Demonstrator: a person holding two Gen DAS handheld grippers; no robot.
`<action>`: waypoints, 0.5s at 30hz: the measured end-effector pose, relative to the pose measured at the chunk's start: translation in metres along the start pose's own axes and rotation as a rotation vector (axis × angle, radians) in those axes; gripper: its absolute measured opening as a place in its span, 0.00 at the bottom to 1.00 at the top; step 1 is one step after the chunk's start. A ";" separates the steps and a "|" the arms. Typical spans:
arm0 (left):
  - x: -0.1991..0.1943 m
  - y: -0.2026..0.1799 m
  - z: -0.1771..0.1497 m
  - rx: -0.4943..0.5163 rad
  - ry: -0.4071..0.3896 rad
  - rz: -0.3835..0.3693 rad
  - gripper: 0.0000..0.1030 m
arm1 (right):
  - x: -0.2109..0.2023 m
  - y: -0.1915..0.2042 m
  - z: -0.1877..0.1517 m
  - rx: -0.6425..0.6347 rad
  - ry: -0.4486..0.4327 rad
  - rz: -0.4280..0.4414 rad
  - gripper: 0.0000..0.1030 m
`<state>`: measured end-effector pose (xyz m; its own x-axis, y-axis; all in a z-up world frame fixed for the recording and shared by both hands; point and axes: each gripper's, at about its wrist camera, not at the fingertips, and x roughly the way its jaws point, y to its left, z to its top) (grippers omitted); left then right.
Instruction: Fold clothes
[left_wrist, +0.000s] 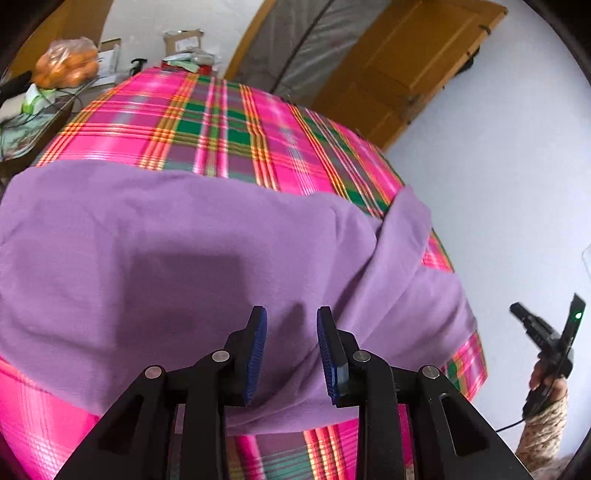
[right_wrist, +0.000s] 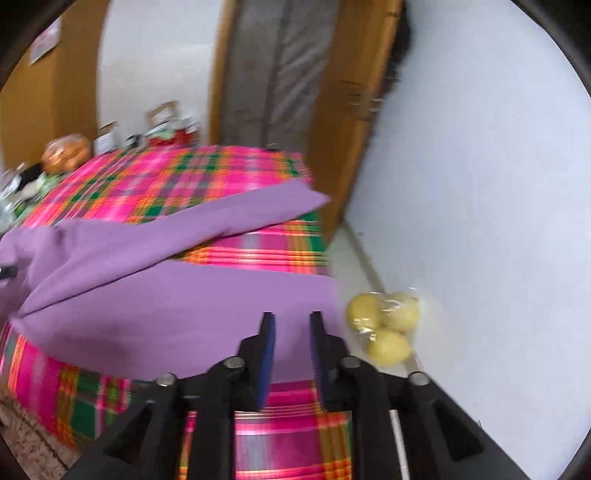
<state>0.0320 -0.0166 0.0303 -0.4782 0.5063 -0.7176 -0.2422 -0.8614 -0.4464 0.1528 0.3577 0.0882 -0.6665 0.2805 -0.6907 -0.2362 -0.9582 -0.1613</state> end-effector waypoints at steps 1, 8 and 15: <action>0.004 -0.004 0.000 0.014 0.010 -0.001 0.28 | 0.004 -0.005 -0.003 0.022 0.006 -0.003 0.33; 0.022 -0.015 -0.008 0.027 0.062 -0.031 0.29 | 0.061 0.018 0.003 0.117 0.050 0.121 0.39; 0.030 -0.010 -0.014 -0.001 0.079 -0.058 0.28 | 0.110 0.082 0.045 0.061 0.066 0.281 0.42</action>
